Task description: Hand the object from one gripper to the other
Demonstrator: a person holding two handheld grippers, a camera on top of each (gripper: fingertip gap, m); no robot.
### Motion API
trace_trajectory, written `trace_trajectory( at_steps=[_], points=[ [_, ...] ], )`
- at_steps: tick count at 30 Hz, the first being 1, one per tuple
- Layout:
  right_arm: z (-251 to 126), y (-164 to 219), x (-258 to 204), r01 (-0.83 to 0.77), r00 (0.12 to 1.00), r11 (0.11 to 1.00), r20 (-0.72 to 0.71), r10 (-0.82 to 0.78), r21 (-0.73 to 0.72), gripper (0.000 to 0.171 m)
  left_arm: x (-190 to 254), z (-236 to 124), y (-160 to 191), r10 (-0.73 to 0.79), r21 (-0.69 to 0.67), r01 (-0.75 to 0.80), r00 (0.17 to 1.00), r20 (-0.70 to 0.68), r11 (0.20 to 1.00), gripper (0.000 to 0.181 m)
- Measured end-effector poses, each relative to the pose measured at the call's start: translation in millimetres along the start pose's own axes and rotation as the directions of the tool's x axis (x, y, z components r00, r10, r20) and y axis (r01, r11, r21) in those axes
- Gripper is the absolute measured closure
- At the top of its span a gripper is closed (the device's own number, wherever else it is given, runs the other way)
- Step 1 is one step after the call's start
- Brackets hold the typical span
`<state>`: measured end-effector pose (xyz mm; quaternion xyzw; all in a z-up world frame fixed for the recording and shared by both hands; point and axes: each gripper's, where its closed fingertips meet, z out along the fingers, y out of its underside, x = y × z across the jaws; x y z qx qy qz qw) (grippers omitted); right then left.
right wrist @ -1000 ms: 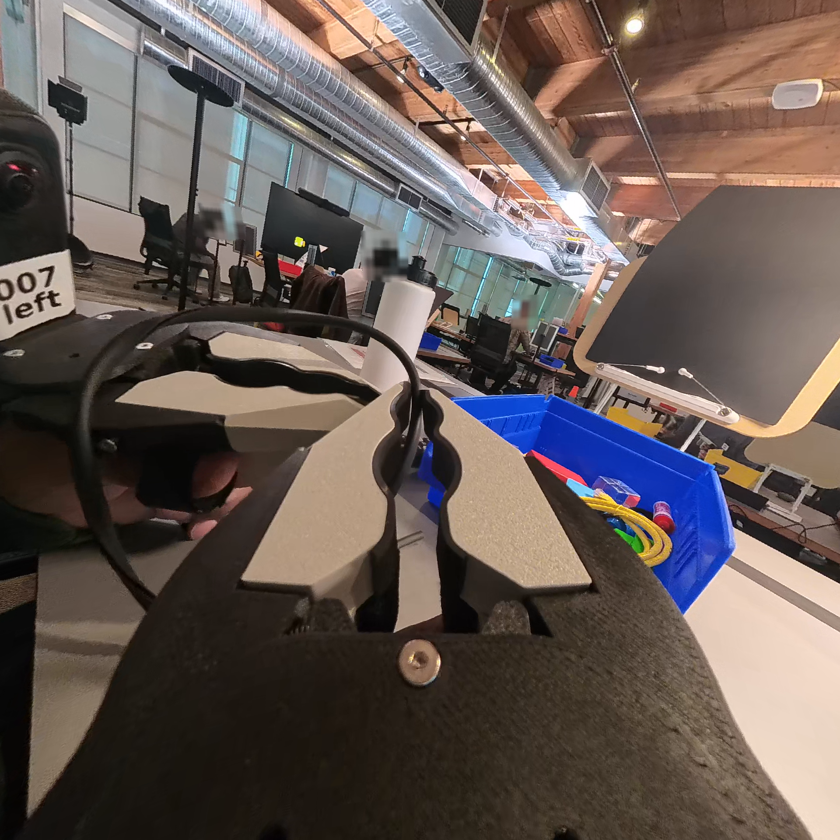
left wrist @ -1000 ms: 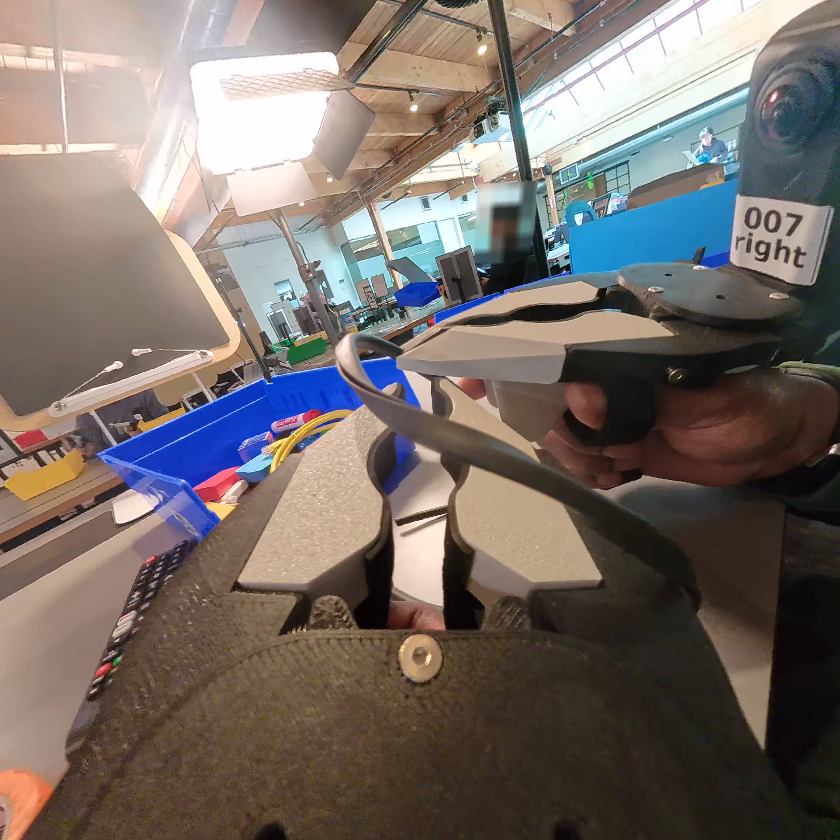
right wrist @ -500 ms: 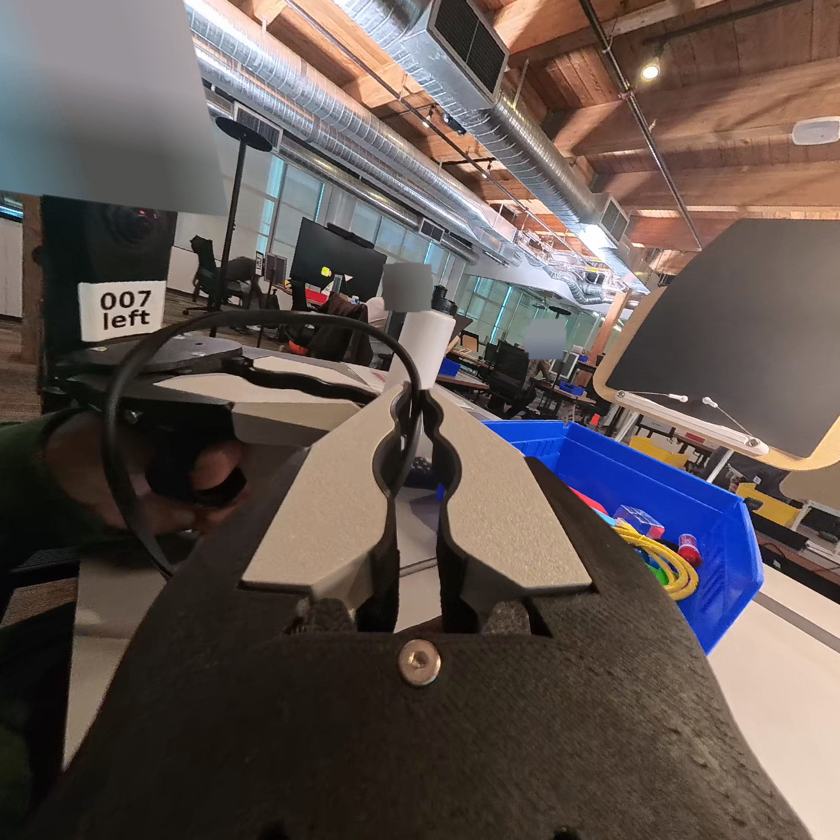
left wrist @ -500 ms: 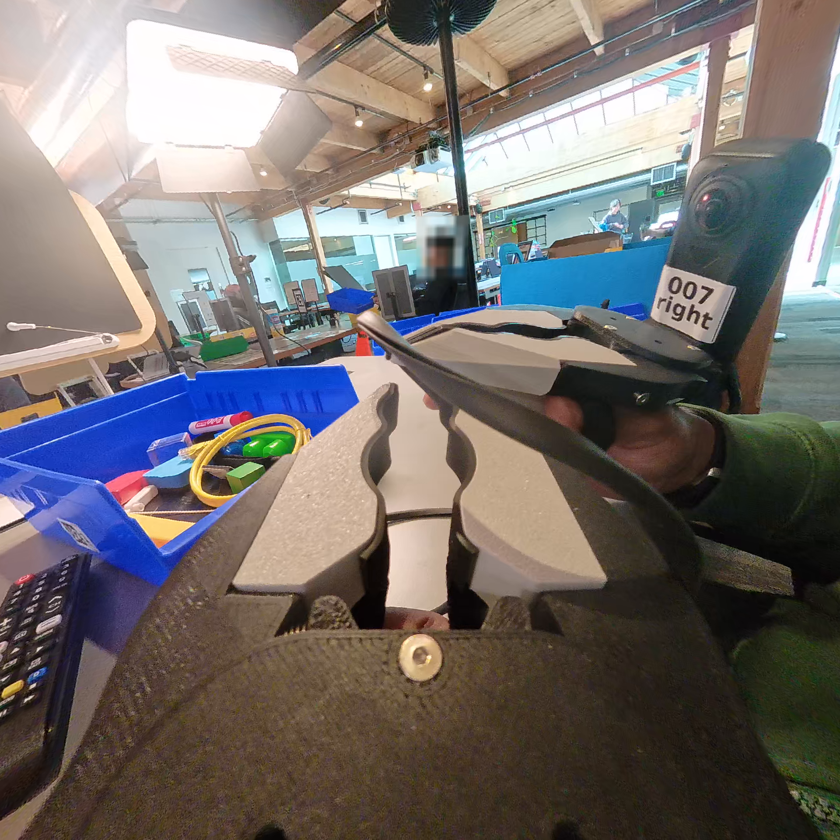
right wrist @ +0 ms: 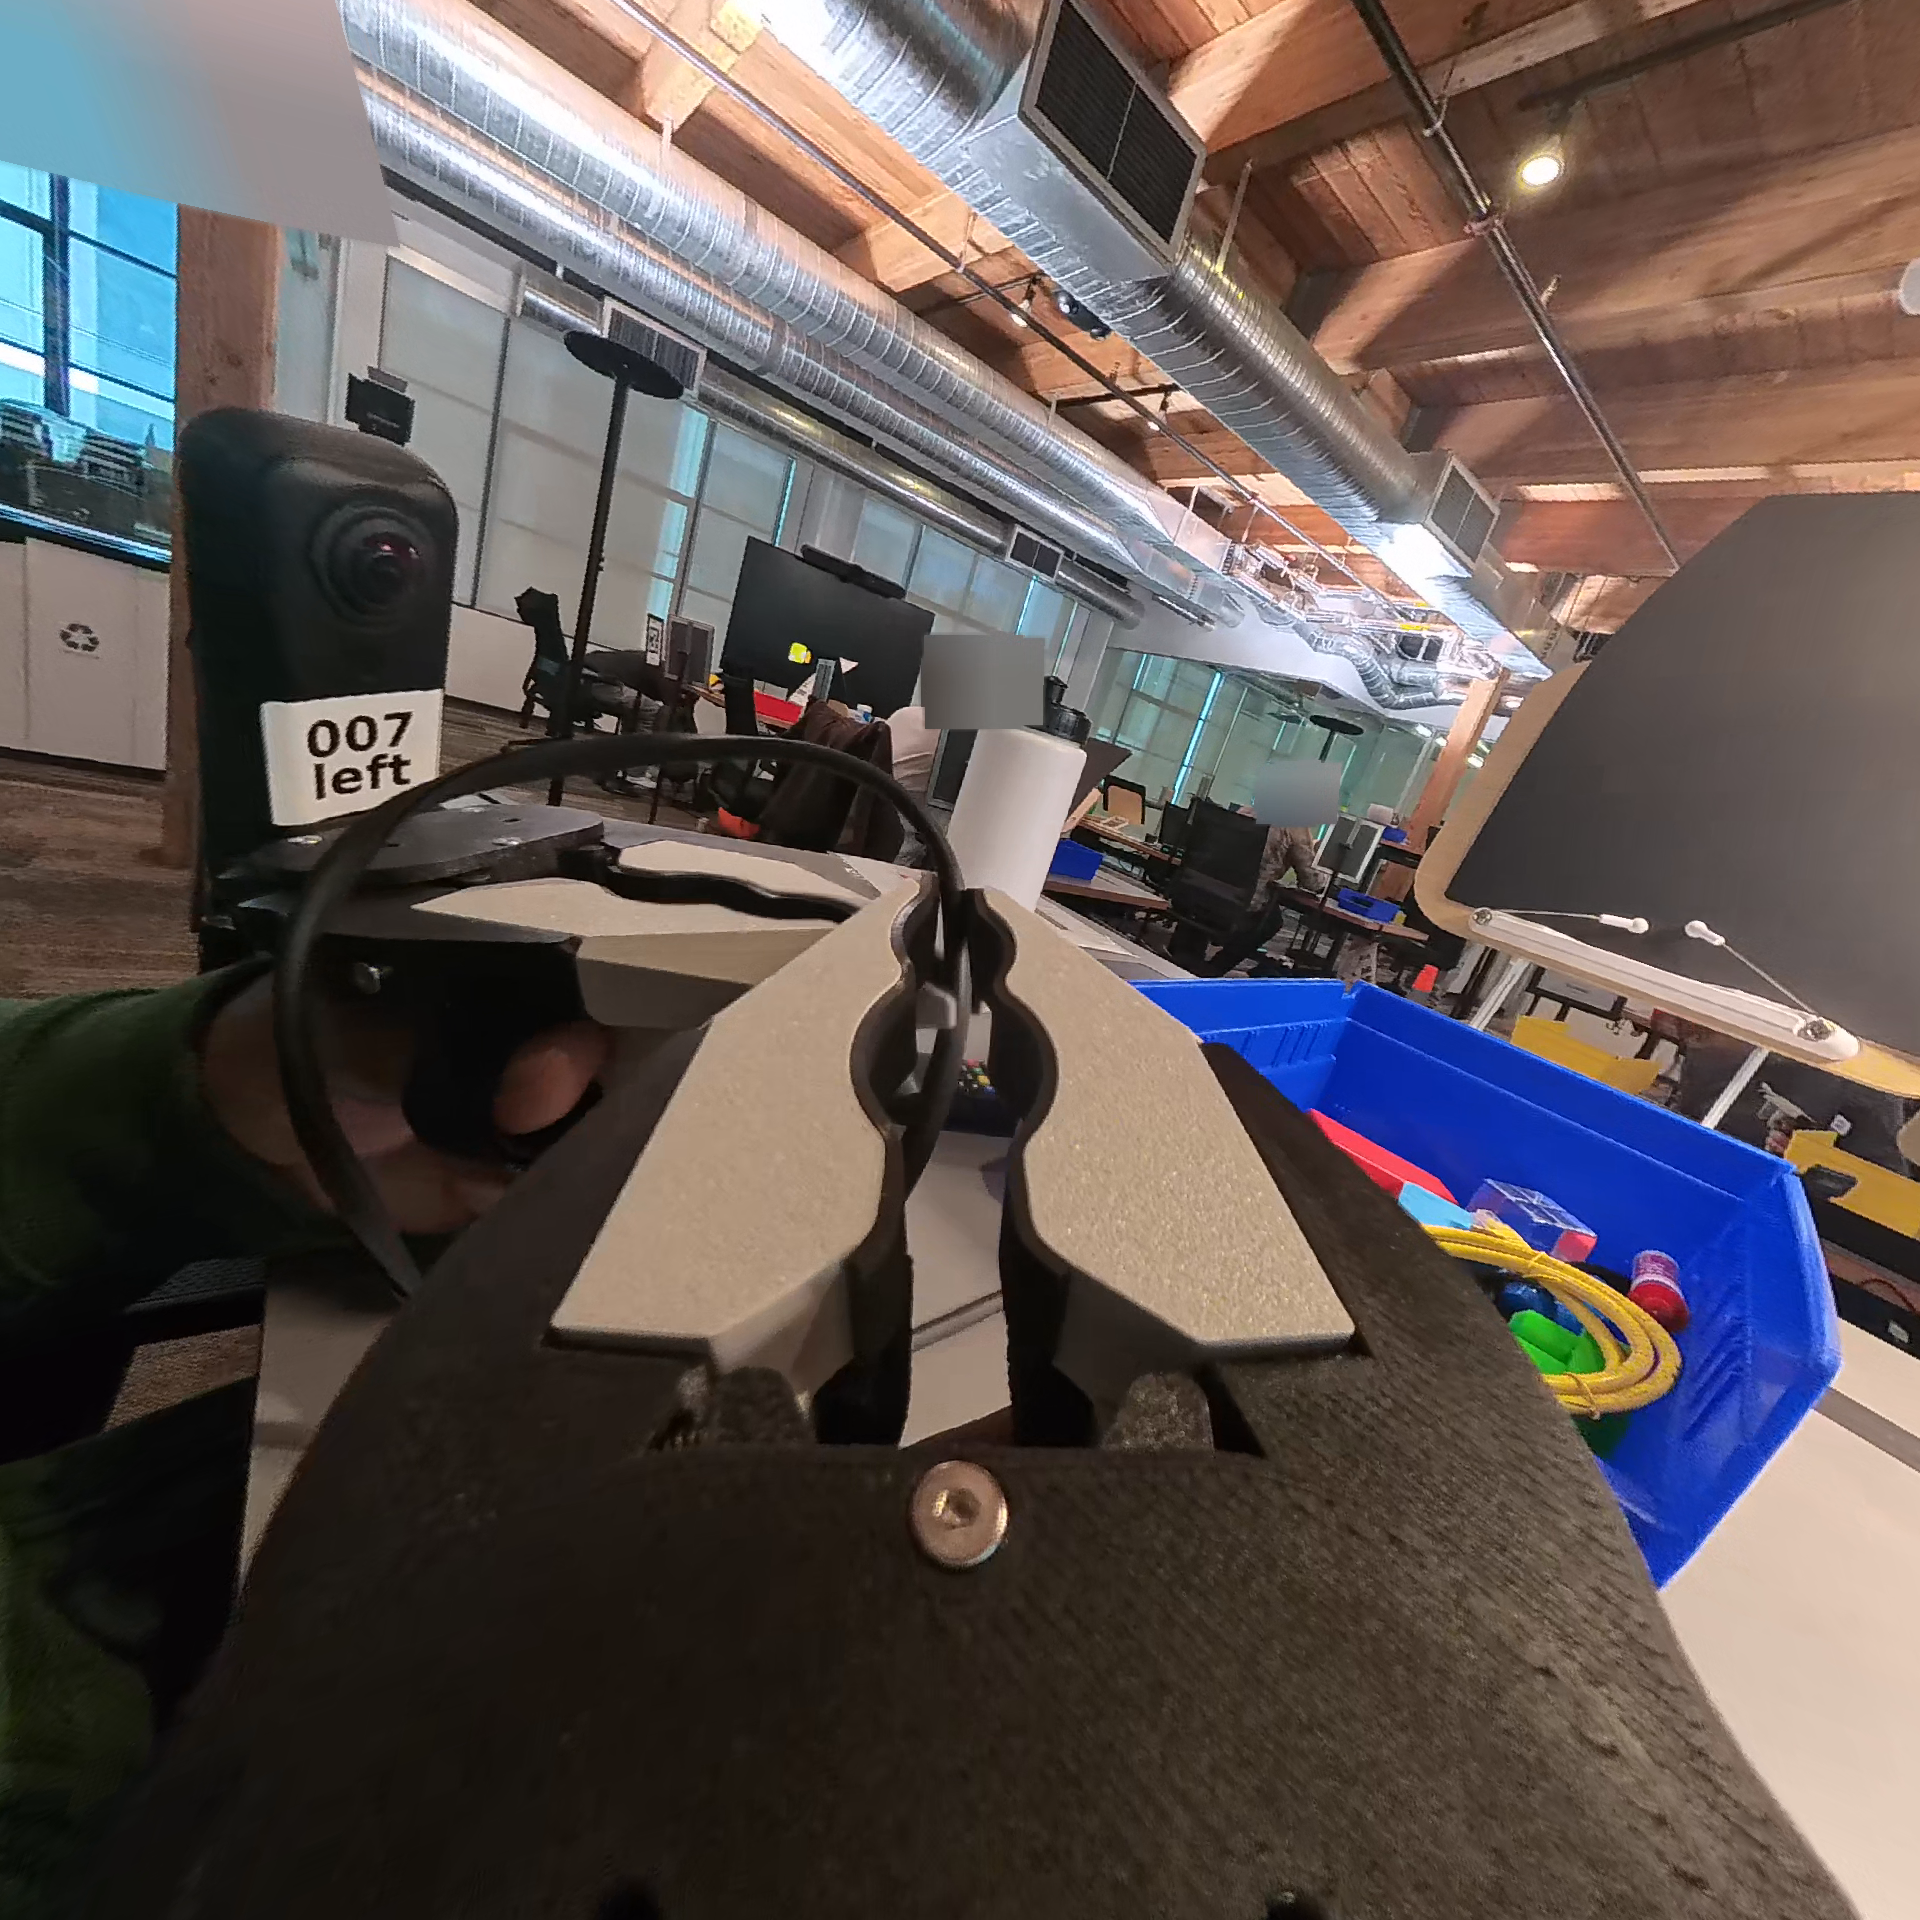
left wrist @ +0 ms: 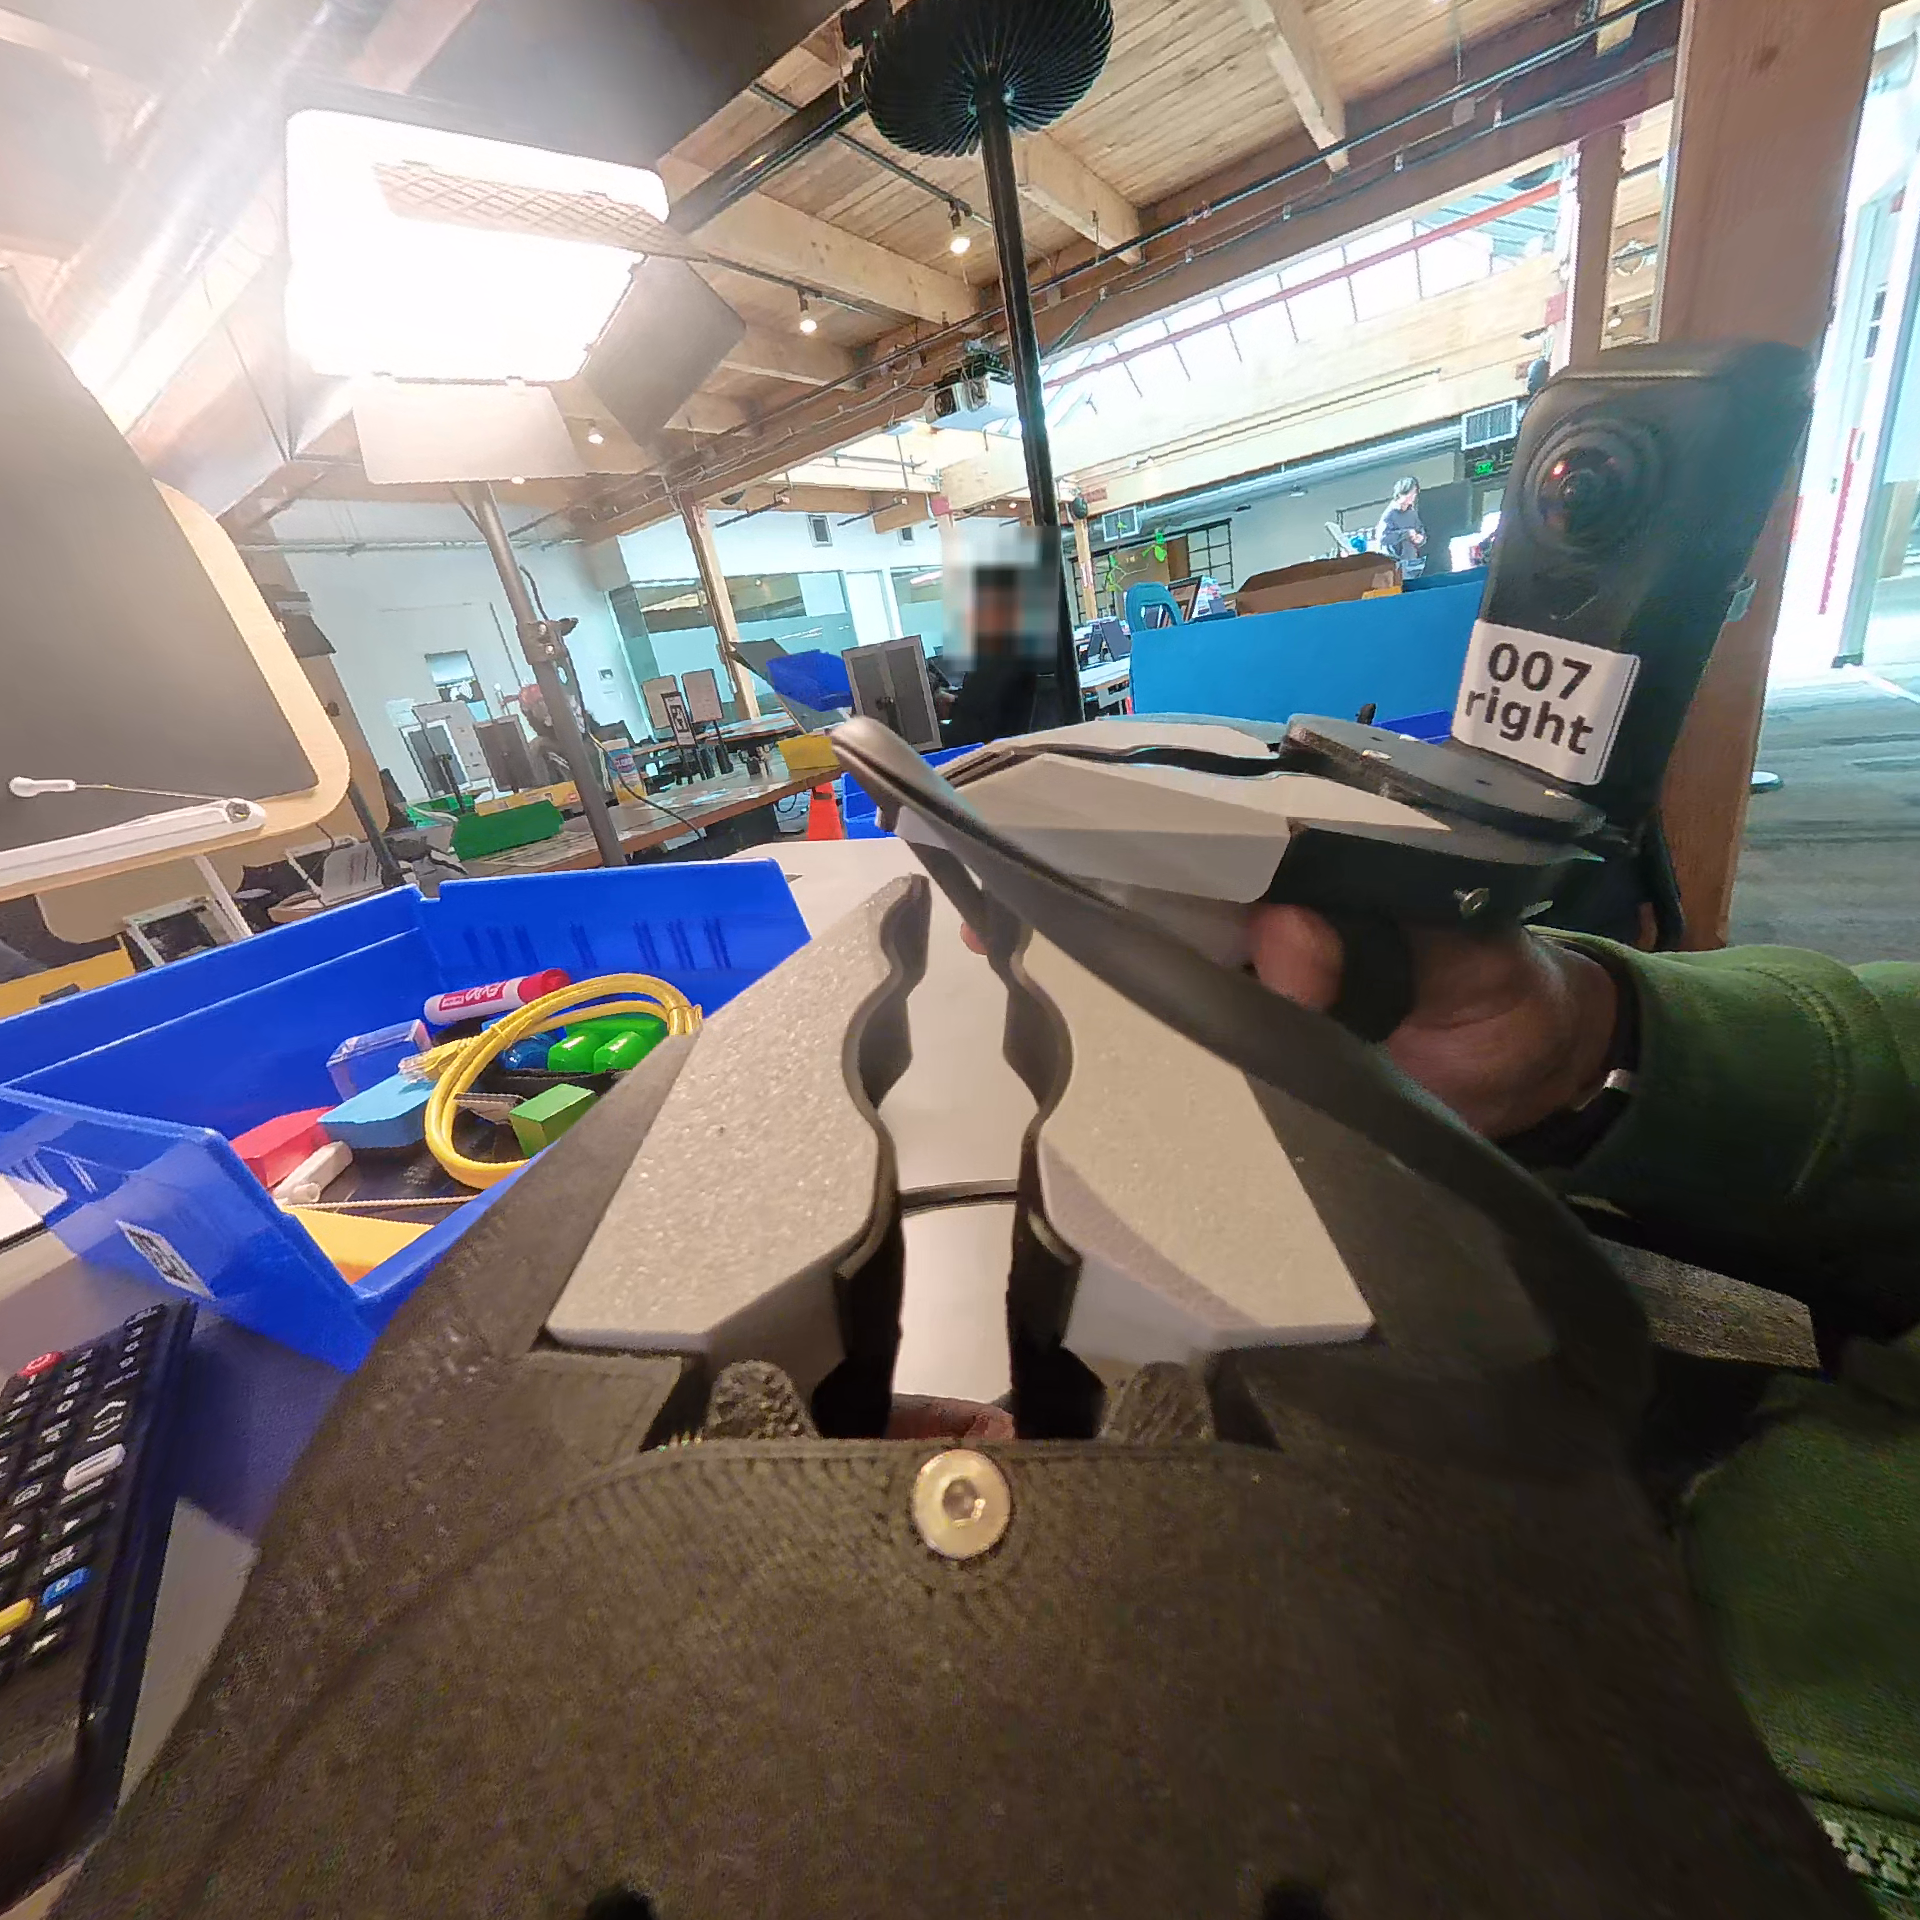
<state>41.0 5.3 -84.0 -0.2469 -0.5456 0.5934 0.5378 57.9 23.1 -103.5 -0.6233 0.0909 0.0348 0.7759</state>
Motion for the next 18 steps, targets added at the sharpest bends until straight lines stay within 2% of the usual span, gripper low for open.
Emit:
trace_trajectory(
  at_steps=[11, 18],
  points=[
    [0, 2, 3, 0.025, 0.999, 1.0, -0.027, -0.026, -0.012, 0.163, -26, -6, -2, -0.073, 0.02, 0.071, 0.991, 0.117, 0.997, 0.177],
    [5, 20, 4, 0.157, 0.984, 0.98, -0.066, -0.166, -0.121, 0.162, -32, -8, -5, -0.096, 0.043, 0.091, 0.986, 0.14, 0.995, 0.177]
  ],
)
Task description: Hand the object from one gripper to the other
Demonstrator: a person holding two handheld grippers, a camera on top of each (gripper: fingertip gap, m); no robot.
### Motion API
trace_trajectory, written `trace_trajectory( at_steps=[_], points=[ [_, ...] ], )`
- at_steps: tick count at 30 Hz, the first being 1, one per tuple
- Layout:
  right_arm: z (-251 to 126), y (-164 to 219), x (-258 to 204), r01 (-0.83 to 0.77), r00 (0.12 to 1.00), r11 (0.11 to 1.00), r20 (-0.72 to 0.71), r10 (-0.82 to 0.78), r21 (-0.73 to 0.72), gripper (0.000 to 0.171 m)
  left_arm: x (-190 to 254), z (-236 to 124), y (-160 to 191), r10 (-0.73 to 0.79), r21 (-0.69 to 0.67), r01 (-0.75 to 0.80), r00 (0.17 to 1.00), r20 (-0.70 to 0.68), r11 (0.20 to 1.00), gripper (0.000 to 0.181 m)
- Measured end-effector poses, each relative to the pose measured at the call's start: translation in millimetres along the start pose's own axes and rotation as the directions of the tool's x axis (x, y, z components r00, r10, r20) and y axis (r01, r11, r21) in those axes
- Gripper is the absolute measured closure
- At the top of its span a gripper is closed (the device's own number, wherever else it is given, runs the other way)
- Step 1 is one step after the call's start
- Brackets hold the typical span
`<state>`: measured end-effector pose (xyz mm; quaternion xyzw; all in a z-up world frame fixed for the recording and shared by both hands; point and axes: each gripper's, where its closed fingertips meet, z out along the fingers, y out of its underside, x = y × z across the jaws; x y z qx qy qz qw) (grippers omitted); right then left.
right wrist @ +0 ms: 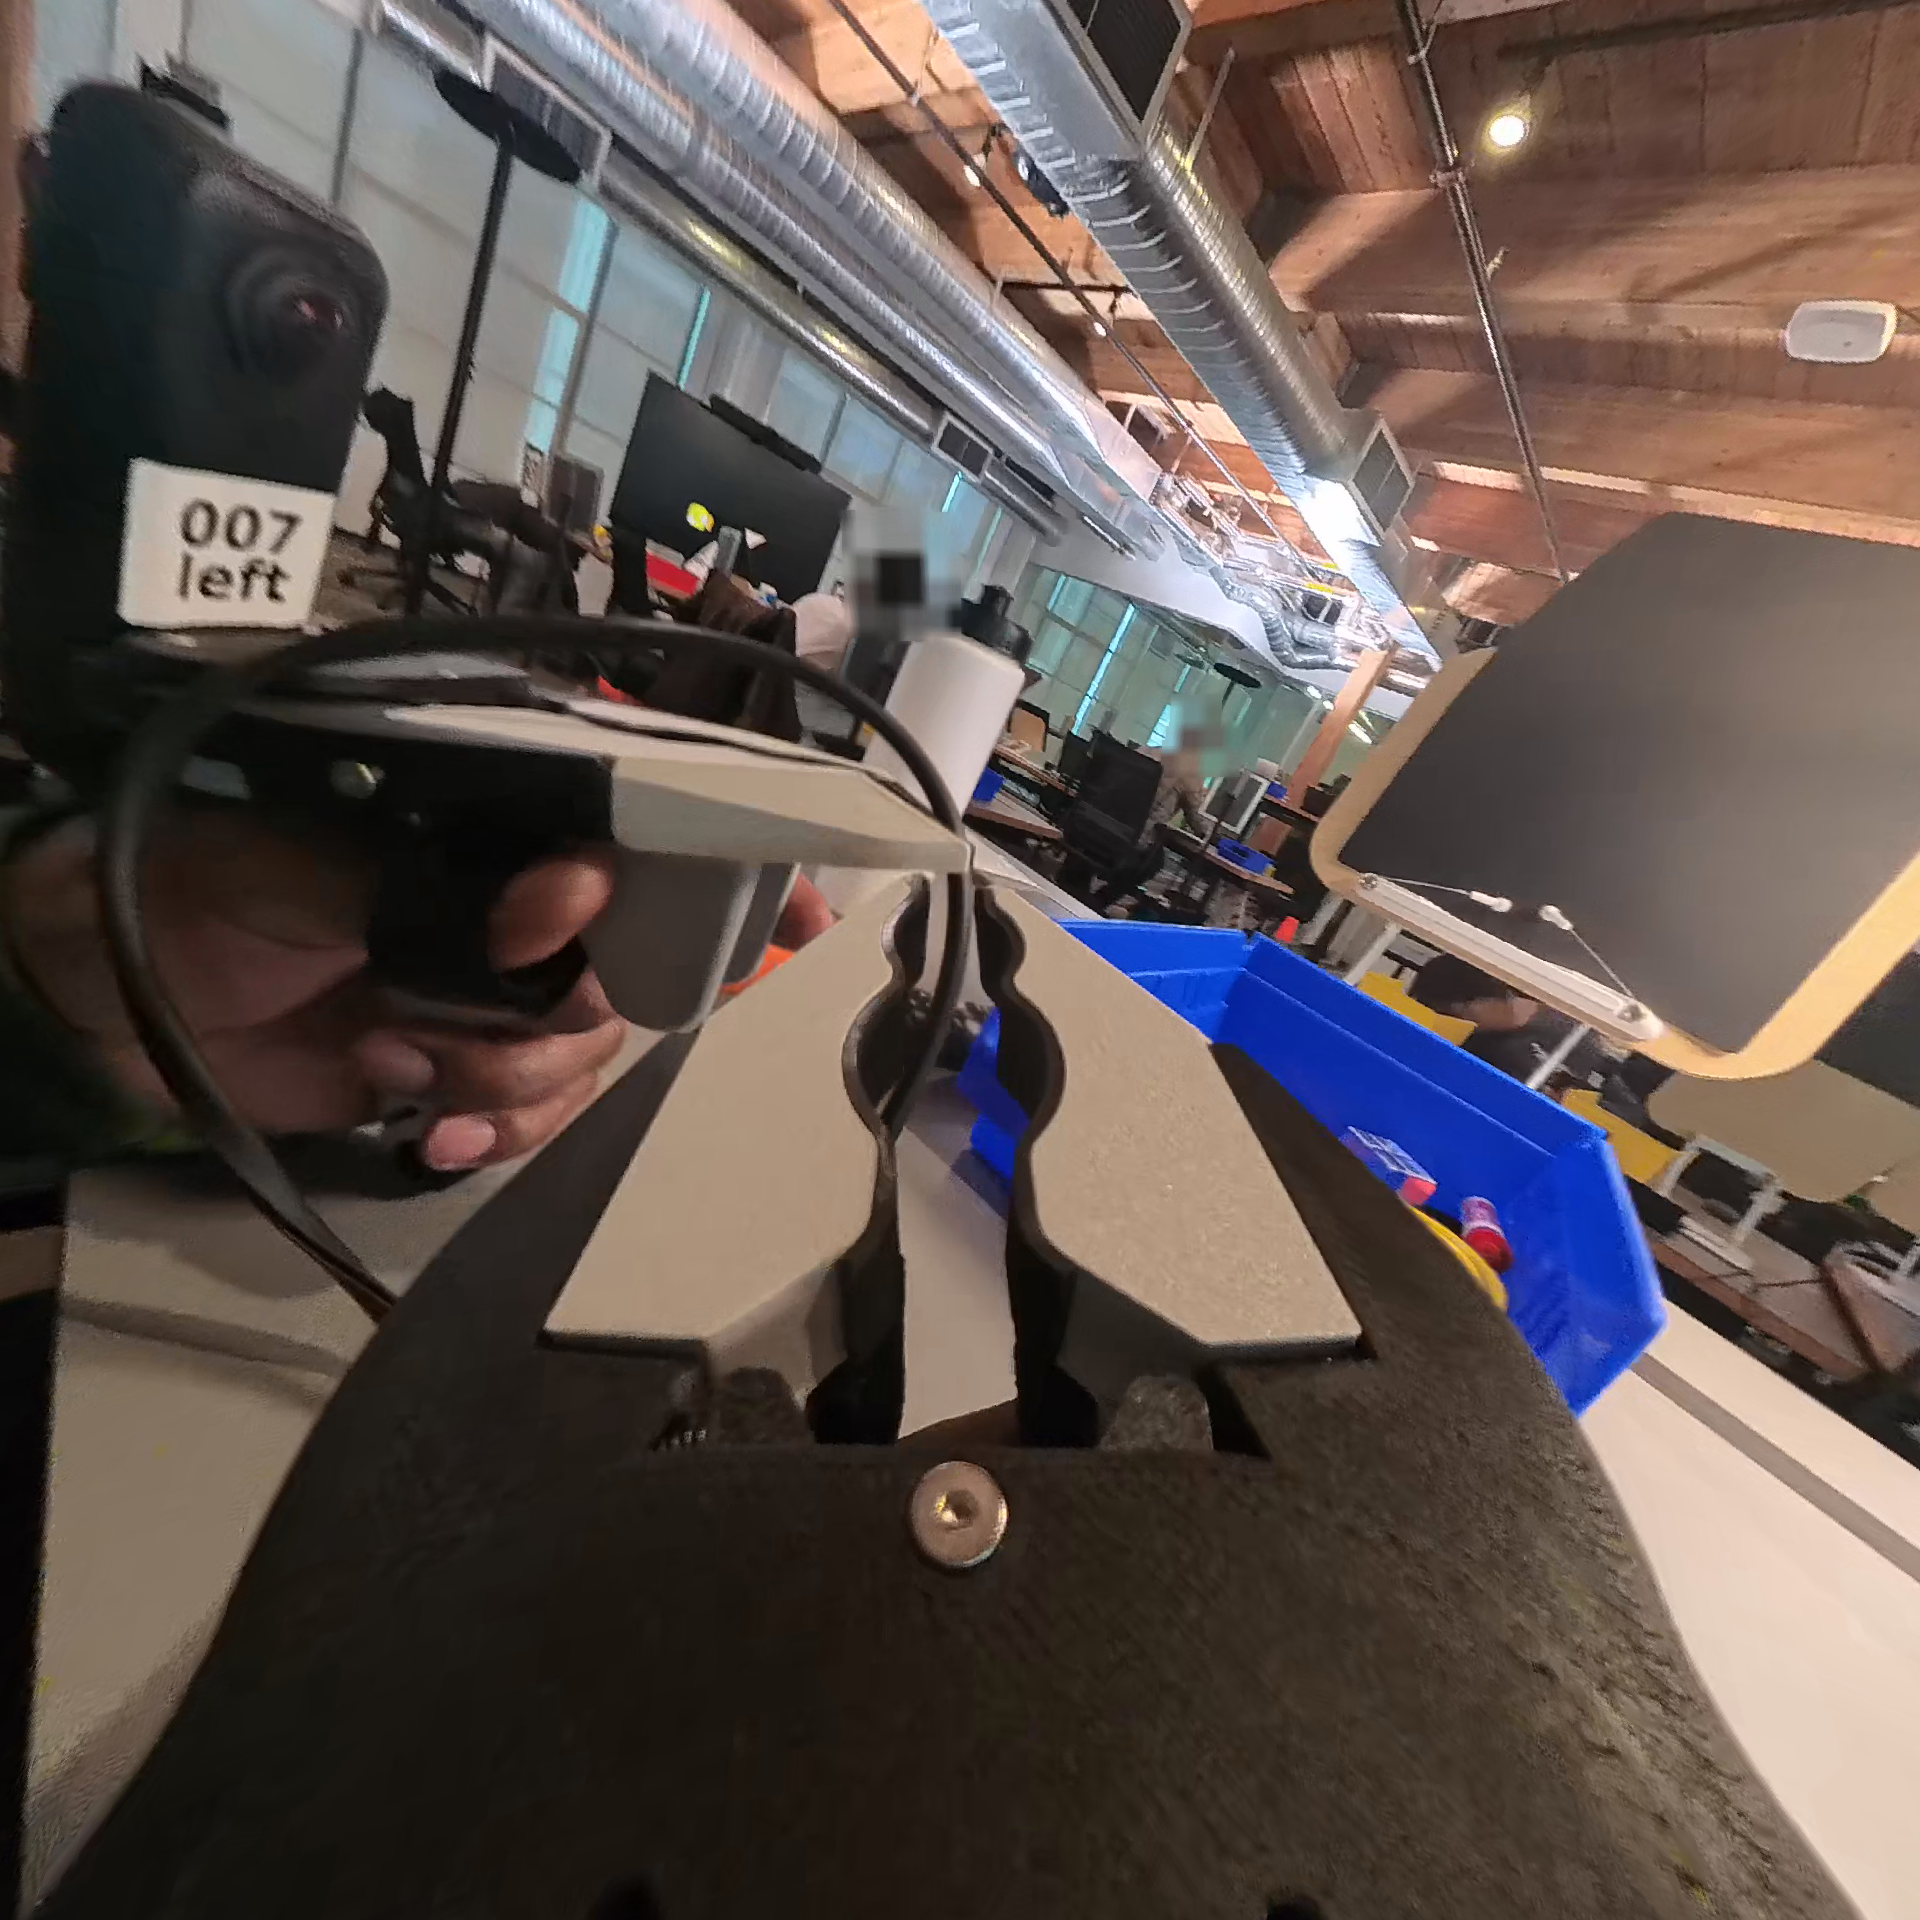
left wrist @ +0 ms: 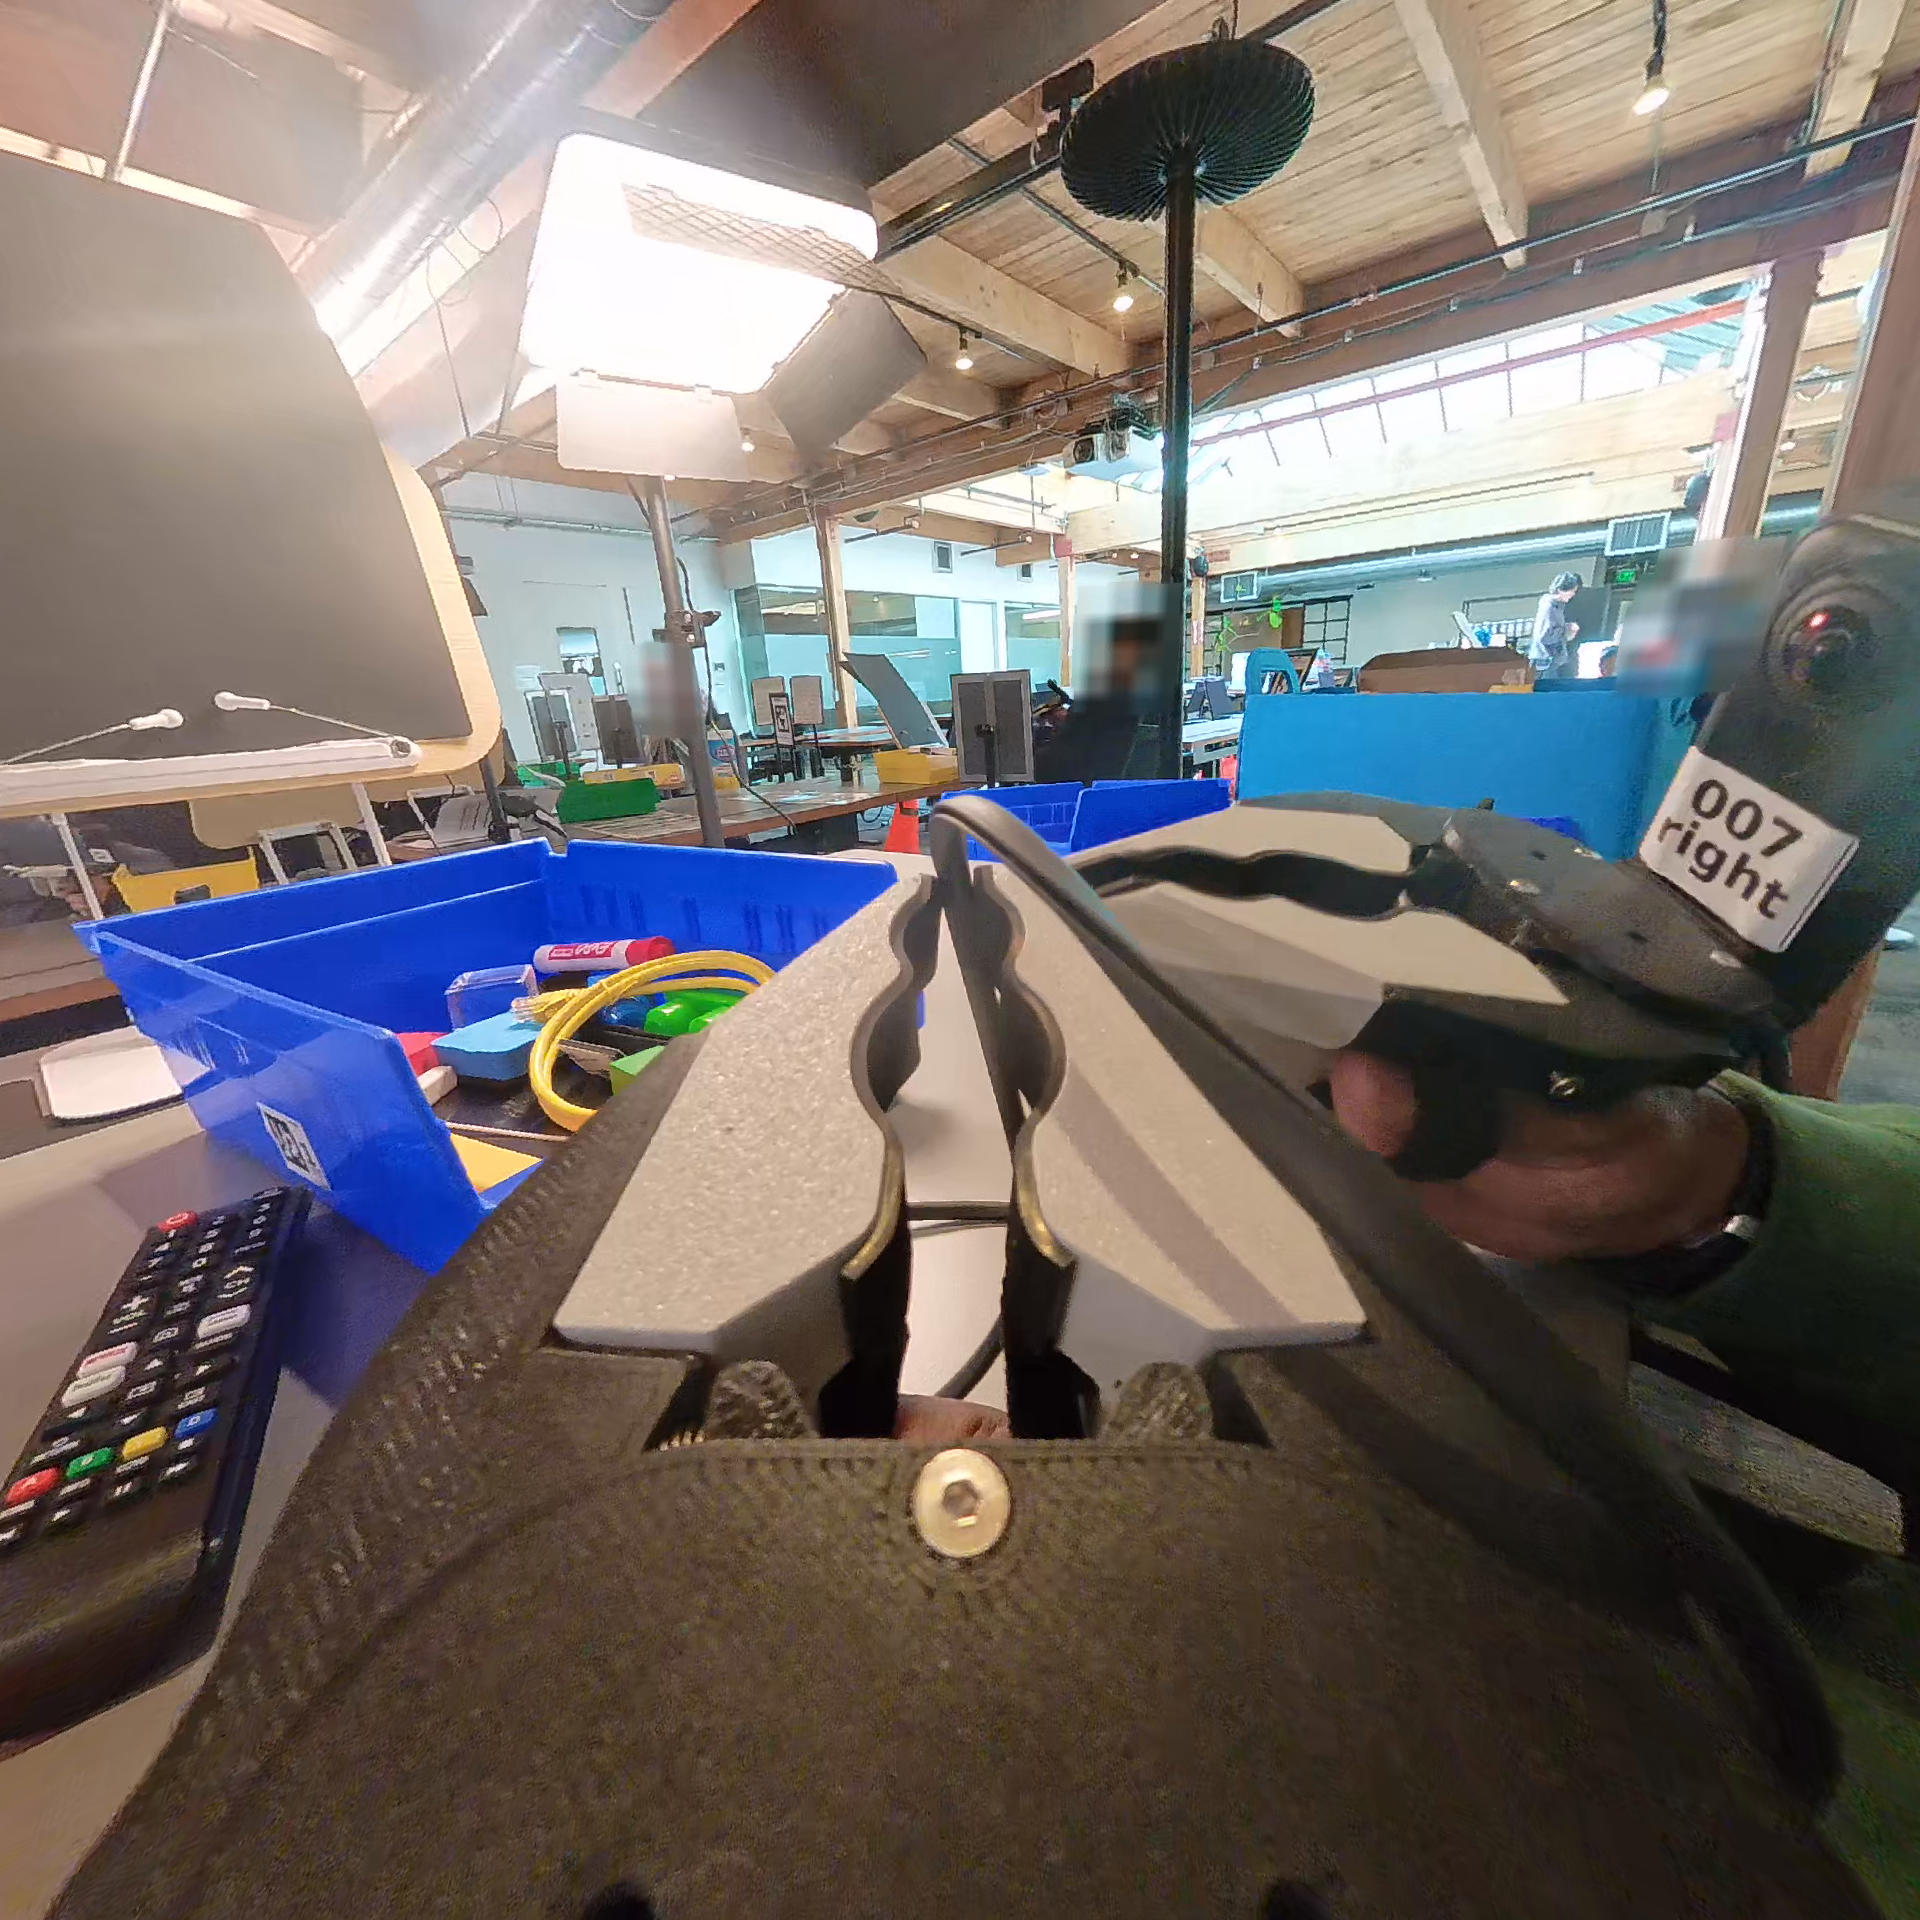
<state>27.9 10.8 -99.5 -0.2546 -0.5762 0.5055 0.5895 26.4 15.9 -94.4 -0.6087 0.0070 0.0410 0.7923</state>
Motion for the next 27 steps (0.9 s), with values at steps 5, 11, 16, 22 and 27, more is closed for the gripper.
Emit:
trace_trajectory(
  at_steps=[5, 11, 16, 22, 27],
  points=[
    [2, 7, -1, 0.053, 0.998, 0.998, -0.011, -0.054, -0.042, 0.161, 2, -1, -1, -0.002, 0.008, 0.002, 1.0, -0.013, 1.0, 0.176],
    [2, 8, 2, 0.046, 0.999, 0.998, -0.025, -0.048, -0.046, 0.166, 6, 0, -1, 0.007, 0.005, -0.006, 1.0, -0.029, 1.0, 0.175],
    [1, 6, 7, 0.008, 0.999, 0.999, -0.039, -0.01, -0.035, 0.167, 7, 1, 1, 0.02, 0.003, -0.02, 1.0, -0.021, 1.0, 0.177],
    [-2, 1, 17, -0.11, 0.993, 0.994, -0.046, 0.11, 0.003, 0.167, 5, 1, 1, 0.029, -0.001, -0.029, 1.0, -0.01, 1.0, 0.172],
    [-3, -3, 15, -0.134, 0.991, 0.991, -0.025, 0.135, 0.027, 0.167, 12, 3, 5, 0.061, -0.024, -0.062, 0.997, -0.039, 0.998, 0.168]
  ],
)
